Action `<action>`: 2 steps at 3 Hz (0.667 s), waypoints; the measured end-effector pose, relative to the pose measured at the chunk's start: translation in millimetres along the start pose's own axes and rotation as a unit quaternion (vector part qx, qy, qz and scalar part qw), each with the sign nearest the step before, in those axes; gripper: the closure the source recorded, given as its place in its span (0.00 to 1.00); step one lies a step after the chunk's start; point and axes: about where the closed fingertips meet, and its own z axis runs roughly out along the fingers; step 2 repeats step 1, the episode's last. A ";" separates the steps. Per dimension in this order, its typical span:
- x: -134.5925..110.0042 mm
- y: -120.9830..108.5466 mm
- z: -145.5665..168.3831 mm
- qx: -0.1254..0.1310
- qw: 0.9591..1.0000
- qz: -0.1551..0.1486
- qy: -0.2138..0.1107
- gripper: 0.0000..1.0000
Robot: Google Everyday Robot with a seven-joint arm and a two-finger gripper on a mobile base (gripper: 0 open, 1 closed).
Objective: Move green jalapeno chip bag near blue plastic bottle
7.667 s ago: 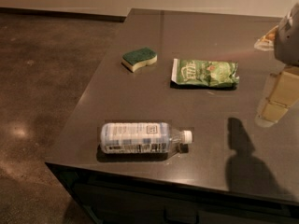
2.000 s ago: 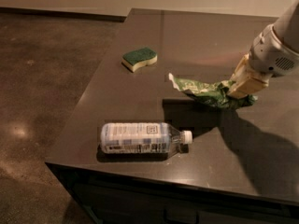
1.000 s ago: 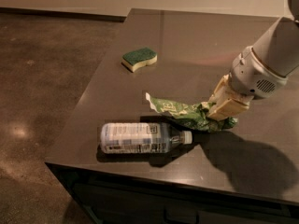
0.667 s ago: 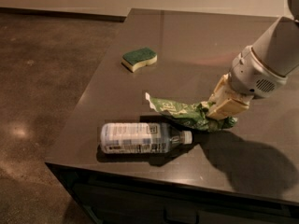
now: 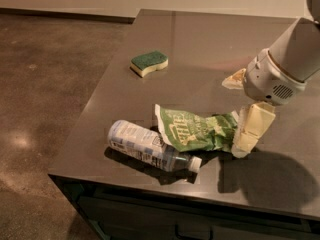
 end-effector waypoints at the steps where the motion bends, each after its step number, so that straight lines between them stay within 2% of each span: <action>1: 0.0 0.0 0.0 0.000 1.000 0.000 0.000 0.00; 2: 0.0 0.0 0.0 0.000 1.000 0.000 0.000 0.00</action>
Offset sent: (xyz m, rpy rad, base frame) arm 0.0000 0.0000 0.0000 0.0000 0.0000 0.0000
